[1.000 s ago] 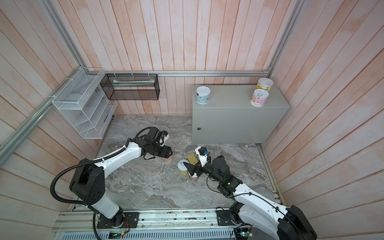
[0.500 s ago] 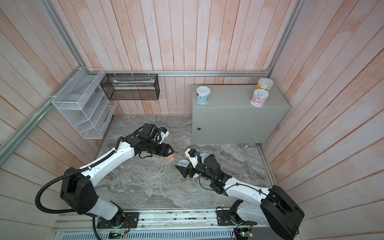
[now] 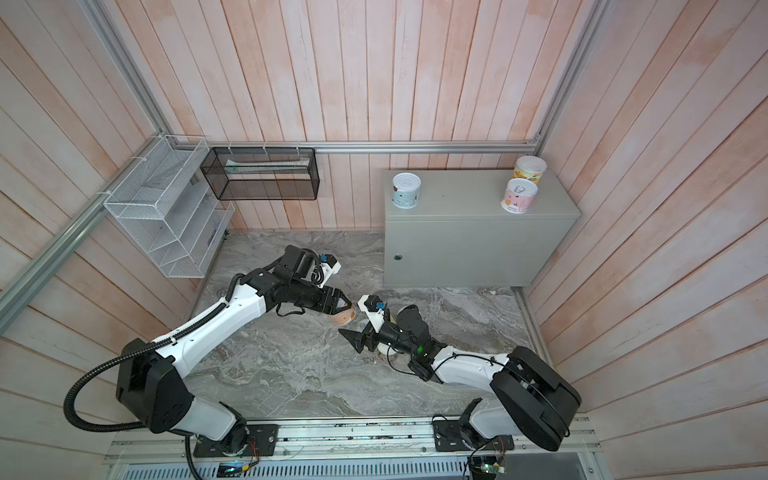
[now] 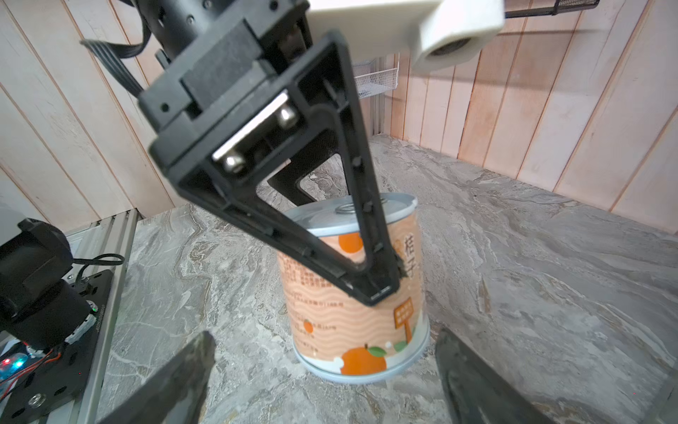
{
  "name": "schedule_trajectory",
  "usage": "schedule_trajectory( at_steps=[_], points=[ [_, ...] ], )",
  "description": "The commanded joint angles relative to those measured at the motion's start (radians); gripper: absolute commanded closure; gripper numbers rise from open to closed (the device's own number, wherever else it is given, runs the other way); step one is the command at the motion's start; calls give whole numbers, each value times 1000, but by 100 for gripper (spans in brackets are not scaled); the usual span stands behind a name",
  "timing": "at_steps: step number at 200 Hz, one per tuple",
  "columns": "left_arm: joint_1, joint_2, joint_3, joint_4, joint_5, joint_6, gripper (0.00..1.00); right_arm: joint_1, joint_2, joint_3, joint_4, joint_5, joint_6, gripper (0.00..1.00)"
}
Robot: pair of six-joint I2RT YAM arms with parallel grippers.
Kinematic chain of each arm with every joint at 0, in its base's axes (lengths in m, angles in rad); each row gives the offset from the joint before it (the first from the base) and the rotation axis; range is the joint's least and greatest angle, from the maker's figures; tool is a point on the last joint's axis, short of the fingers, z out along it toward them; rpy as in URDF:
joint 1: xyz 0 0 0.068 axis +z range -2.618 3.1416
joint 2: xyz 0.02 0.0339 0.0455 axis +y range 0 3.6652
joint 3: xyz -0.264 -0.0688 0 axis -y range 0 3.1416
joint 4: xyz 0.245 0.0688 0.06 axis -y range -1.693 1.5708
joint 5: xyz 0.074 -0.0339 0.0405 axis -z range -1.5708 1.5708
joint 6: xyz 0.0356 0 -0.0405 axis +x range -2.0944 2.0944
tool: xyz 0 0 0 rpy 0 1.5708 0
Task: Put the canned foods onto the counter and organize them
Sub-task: 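Lift the orange-and-white can with the left gripper while the right gripper reaches toward it, then close the right gripper on the orange-and-white can held by the left gripper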
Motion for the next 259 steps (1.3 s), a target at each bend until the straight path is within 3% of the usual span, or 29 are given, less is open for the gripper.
schedule_trajectory(
  at_steps=[1, 207, 259],
  points=[
    [-5, -36, 13, 13, 55, 6, 48, 8, 24, 35, 62, -9, -2, 7],
    [-14, -67, -62, 47, 142, 13, 48, 8, 176, 107, 147, -10, 11, 11],
    [-13, -63, -66, 55, 153, 18, 48, 8, 193, 124, 159, -32, 22, 18]
  ],
)
